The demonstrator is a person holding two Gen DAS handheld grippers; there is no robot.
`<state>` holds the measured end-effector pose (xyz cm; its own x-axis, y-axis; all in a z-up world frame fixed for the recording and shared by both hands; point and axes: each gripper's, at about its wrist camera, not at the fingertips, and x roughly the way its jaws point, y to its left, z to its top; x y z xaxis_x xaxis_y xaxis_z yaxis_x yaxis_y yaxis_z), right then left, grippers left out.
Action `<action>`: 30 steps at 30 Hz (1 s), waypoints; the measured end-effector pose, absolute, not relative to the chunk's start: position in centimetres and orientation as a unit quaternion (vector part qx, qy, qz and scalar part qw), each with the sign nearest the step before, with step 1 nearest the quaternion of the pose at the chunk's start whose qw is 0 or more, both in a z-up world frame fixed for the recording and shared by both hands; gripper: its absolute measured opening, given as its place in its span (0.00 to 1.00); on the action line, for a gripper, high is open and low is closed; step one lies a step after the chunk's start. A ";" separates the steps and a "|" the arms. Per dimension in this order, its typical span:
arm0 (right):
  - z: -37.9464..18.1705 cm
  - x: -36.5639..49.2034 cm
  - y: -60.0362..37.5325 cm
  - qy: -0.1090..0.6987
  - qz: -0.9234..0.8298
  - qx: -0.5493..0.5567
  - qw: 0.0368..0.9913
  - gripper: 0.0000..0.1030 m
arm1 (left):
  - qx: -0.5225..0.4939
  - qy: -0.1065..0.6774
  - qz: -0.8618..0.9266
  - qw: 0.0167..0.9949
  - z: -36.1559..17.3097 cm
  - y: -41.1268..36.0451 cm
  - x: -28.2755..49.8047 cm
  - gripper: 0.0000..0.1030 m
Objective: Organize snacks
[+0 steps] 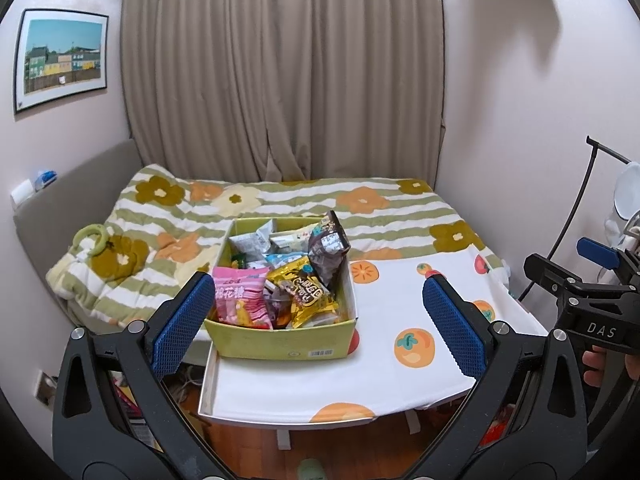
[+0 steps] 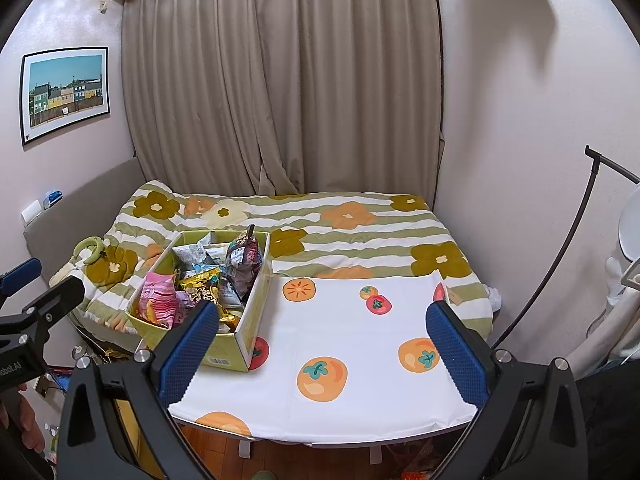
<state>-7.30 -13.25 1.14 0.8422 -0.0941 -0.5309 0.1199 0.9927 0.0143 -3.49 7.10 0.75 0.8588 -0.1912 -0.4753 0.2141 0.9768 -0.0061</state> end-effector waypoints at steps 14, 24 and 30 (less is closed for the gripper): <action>1.1 -7.2 -13.1 0.276 -0.056 0.025 0.959 1.00 | 0.021 0.248 -0.109 0.962 1.0 6.9 -3.0 1.00; 1.0 -6.9 -13.1 0.276 -0.057 0.026 0.959 1.00 | 0.019 0.248 -0.108 0.962 0.8 7.0 -2.8 1.00; 0.9 -6.8 -13.0 0.277 -0.057 0.026 0.959 1.00 | 0.025 0.248 -0.100 0.963 0.8 6.9 -2.7 1.00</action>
